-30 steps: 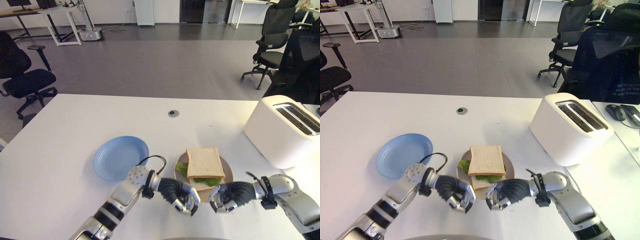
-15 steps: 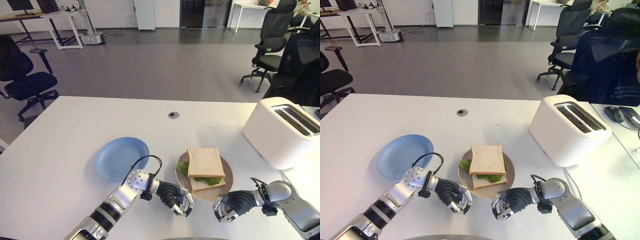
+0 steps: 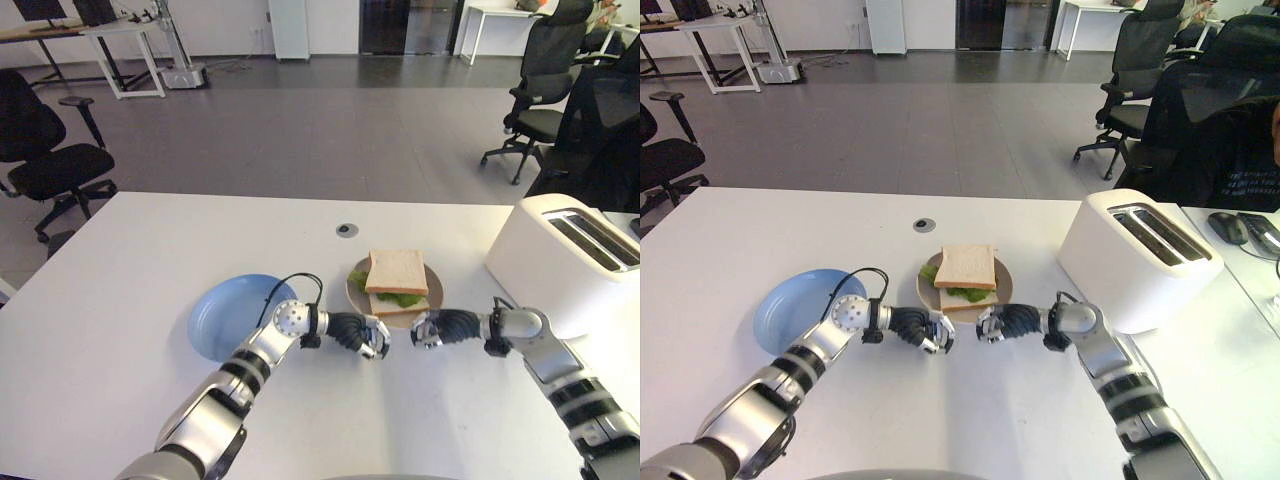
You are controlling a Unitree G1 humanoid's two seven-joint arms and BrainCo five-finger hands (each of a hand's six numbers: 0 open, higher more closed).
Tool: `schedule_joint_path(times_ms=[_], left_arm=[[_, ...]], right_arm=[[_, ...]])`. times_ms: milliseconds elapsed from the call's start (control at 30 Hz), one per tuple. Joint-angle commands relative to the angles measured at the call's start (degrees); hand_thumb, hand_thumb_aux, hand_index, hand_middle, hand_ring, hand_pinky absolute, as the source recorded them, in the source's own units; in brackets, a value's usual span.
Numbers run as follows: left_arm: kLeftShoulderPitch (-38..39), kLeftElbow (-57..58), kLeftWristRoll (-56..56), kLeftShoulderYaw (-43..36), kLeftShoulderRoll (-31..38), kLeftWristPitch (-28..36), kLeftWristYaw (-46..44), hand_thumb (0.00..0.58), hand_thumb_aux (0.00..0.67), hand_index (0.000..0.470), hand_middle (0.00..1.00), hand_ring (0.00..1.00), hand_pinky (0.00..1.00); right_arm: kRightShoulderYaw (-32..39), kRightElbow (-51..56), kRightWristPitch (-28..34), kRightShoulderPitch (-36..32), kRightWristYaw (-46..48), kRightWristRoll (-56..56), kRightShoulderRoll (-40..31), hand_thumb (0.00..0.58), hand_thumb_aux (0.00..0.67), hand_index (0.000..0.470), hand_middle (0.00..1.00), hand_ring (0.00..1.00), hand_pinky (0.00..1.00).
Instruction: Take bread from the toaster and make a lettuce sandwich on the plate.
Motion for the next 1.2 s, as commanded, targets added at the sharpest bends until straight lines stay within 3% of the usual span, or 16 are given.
schedule_joint_path(times_ms=[33, 133, 200, 333, 367, 400, 433, 467, 533, 633, 800, 933, 1200], left_arm=[[-6.1, 15.8, 5.9, 1.0, -1.5, 3.1, 8.6, 0.58, 0.67, 0.47, 1.0, 1.0, 1.0], [-8.9, 19.8, 7.9, 2.2, -3.0, 3.0, 15.2, 0.58, 0.67, 0.47, 1.0, 1.0, 1.0], [-10.2, 20.2, 8.7, 3.0, -3.9, 2.0, 16.5, 0.58, 0.67, 0.47, 1.0, 1.0, 1.0], [-9.5, 13.1, 0.4, 9.2, -5.5, 0.3, 4.9, 0.58, 0.67, 0.47, 1.0, 1.0, 1.0], [-7.9, 8.3, -2.6, 11.1, -5.3, 1.3, 2.6, 0.58, 0.67, 0.47, 1.0, 1.0, 1.0], [-5.9, 3.0, -5.3, 12.8, -5.0, 2.6, 1.2, 0.58, 0.67, 0.47, 0.6, 0.6, 0.6], [-2.8, -4.5, -8.9, 15.0, -4.8, 5.1, 0.8, 0.468, 0.376, 0.264, 0.15, 0.15, 0.15], [1.2, -13.6, -12.6, 17.2, -4.4, 8.2, 1.6, 0.0, 0.0, 0.0, 0.0, 0.0, 0.0], [9.1, -30.2, -18.7, 21.0, -3.4, 15.2, 4.7, 0.0, 0.0, 0.0, 0.0, 0.0, 0.0], [19.8, -51.2, -23.6, 28.0, -5.0, 24.8, 17.3, 0.0, 0.0, 0.0, 0.0, 0.0, 0.0], [24.0, -65.2, -22.4, 30.2, -7.3, 32.6, 28.5, 0.0, 0.0, 0.0, 0.0, 0.0, 0.0], [24.3, -67.0, -18.2, 30.3, -9.5, 30.4, 35.1, 0.0, 0.0, 0.0, 0.0, 0.0, 0.0], [25.3, -63.3, -13.6, 29.5, -8.8, 20.3, 34.2, 0.0, 0.0, 0.0, 0.0, 0.0, 0.0]], right_arm=[[0.1, 19.2, -3.0, -9.9, -4.3, -3.5, 7.2, 0.58, 0.67, 0.47, 1.0, 1.0, 1.0], [-1.6, 27.2, -6.4, -13.7, -6.1, -3.5, 9.1, 0.58, 0.67, 0.47, 1.0, 1.0, 1.0], [-3.2, 26.9, -7.9, -13.1, -3.8, -1.8, 8.9, 0.58, 0.67, 0.47, 1.0, 1.0, 1.0], [-8.5, 13.2, -4.8, -8.4, 2.4, 5.4, 6.8, 0.58, 0.67, 0.47, 1.0, 1.0, 1.0], [-10.4, 6.2, -2.1, -6.0, 2.0, 7.9, 6.5, 0.494, 0.413, 0.289, 0.84, 0.84, 0.84], [-12.0, -0.7, 0.1, -3.5, 1.0, 9.8, 6.4, 0.0, 0.0, 0.0, 0.15, 0.15, 0.15], [-14.2, -8.5, 1.7, -0.3, -1.6, 11.8, 7.1, 0.0, 0.0, 0.0, 0.0, 0.0, 0.0], [-16.2, -16.7, 3.7, 3.2, -5.3, 13.1, 8.1, 0.0, 0.0, 0.0, 0.0, 0.0, 0.0], [-17.8, -29.1, 7.1, 8.9, -10.7, 13.8, 9.4, 0.0, 0.0, 0.0, 0.0, 0.0, 0.0], [-16.9, -40.4, 8.5, 13.8, -15.7, 11.5, 10.4, 0.0, 0.0, 0.0, 0.0, 0.0, 0.0], [-18.0, -47.0, 5.3, 16.0, -32.3, 1.6, 16.9, 0.0, 0.0, 0.0, 0.0, 0.0, 0.0], [-16.8, -46.9, 1.2, 14.4, -41.6, -4.7, 21.1, 0.0, 0.0, 0.0, 0.0, 0.0, 0.0], [-19.7, -45.5, -2.0, 13.2, -46.9, -2.5, 25.0, 0.0, 0.0, 0.0, 0.0, 0.0, 0.0]])
